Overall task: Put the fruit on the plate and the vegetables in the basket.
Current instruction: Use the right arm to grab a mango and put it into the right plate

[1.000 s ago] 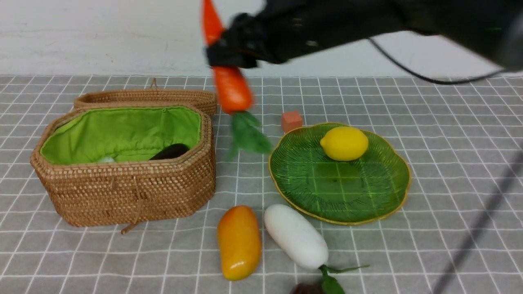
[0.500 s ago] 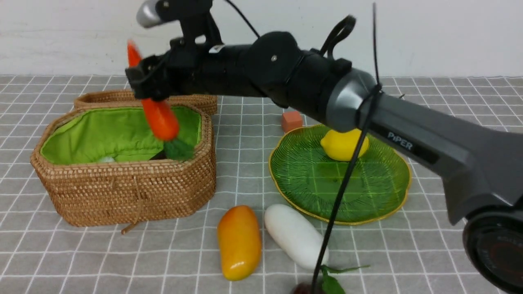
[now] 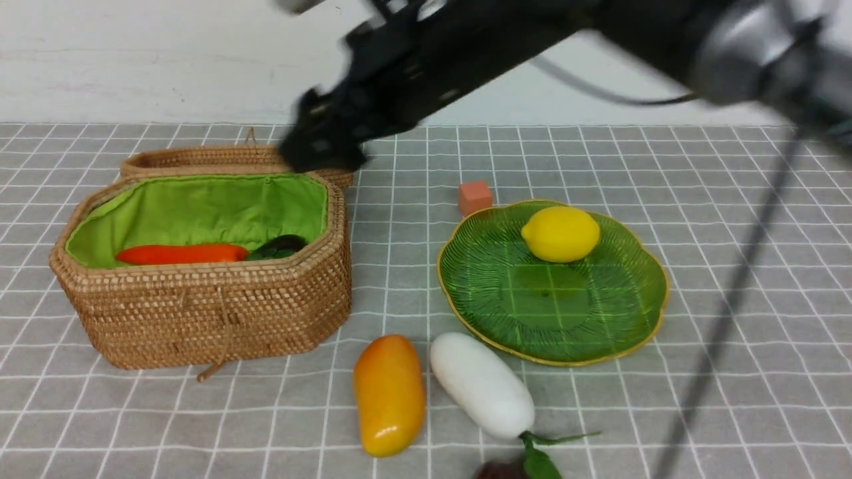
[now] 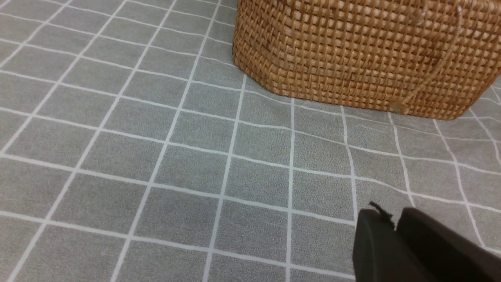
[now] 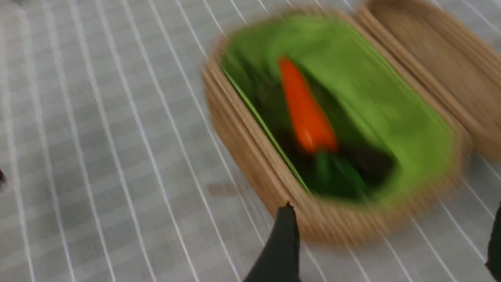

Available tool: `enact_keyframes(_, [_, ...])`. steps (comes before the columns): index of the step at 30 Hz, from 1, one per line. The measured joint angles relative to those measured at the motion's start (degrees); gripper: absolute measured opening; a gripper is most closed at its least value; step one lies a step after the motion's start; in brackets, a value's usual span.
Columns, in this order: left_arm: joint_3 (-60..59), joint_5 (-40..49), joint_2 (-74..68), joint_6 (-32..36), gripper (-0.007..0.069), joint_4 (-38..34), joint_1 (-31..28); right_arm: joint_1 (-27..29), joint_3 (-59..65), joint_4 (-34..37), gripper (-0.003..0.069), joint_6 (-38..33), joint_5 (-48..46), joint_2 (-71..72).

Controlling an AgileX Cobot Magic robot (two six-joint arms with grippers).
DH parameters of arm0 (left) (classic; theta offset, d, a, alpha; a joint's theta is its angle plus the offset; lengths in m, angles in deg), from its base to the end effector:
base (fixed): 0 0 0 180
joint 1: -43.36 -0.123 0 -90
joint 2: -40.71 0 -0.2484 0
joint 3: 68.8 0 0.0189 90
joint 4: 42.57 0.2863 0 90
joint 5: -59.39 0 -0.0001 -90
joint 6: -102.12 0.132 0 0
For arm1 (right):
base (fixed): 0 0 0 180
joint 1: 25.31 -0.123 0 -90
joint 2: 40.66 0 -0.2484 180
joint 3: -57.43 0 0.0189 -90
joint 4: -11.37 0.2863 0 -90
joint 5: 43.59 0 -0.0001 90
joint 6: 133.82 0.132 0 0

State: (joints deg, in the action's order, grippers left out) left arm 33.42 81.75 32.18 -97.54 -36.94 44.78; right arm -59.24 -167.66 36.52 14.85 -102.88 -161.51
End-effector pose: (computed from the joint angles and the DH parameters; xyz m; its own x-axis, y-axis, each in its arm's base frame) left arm 0.1639 0.0009 0.1550 -0.3057 -0.2419 -0.9209 -0.0897 0.9702 -0.2250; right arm 0.3803 0.3140 0.3419 -0.3057 -0.5495 -0.7776 -0.8791 0.4765 0.0089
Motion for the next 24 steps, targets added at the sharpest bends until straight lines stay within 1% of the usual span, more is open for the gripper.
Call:
enact_keyframes(1, [0.0,0.0,0.0,0.0,0.0074,0.0,0.0,1.1,0.1,-4.3,0.0636,3.8,-4.2,1.6])
enact_keyframes(2, [0.0,0.0,0.0,0.0,0.0074,0.0,0.0,1.9,0.8,-6.9,0.0631,6.8,-6.8,2.7])
enact_keyframes(5, [0.0,0.0,0.0,0.0,0.0075,0.0,0.0,2.8,5.0,-9.3,0.0624,11.8,-7.6,4.6])
enact_keyframes(7, [0.0,0.0,0.0,0.0,0.0076,0.0,0.0,2.9,9.4,-8.5,0.062,13.5,-5.9,5.5])
enact_keyframes(9, [0.0,0.0,0.0,0.0,0.0078,0.0,0.0,2.3,13.6,-6.3,0.0616,14.3,-3.5,5.9])
enact_keyframes(10, [0.0,0.0,0.0,0.0,0.0078,0.0,0.0,2.3,14.1,-6.0,0.0615,14.4,-3.5,5.9])
enact_keyframes(11, [0.0,0.0,0.0,0.0,0.0078,0.0,0.0,1.3,17.9,-3.3,0.0613,15.5,-1.5,5.8])
enact_keyframes(12, [0.0,0.0,0.0,0.0,0.0078,0.0,0.0,0.5,19.8,-2.1,0.0612,16.8,-0.8,5.4])
enact_keyframes(13, [0.0,0.0,0.0,0.0,0.0079,0.0,0.0,-0.9,21.6,-1.4,0.0612,20.0,-0.1,4.2])
enact_keyframes(14, [0.0,0.0,0.0,0.0,0.0079,0.0,0.0,-1.3,21.7,-1.4,0.0612,20.9,-0.1,4.0])
enact_keyframes(18, [0.0,0.0,0.0,0.0,0.0082,0.0,0.0,-4.4,22.5,-4.5,0.0612,32.4,1.1,-1.3])
enact_keyframes(24, [0.0,0.0,0.0,0.0,0.0083,0.0,0.0,-6.7,22.6,-9.4,0.061,42.9,3.6,-8.7])
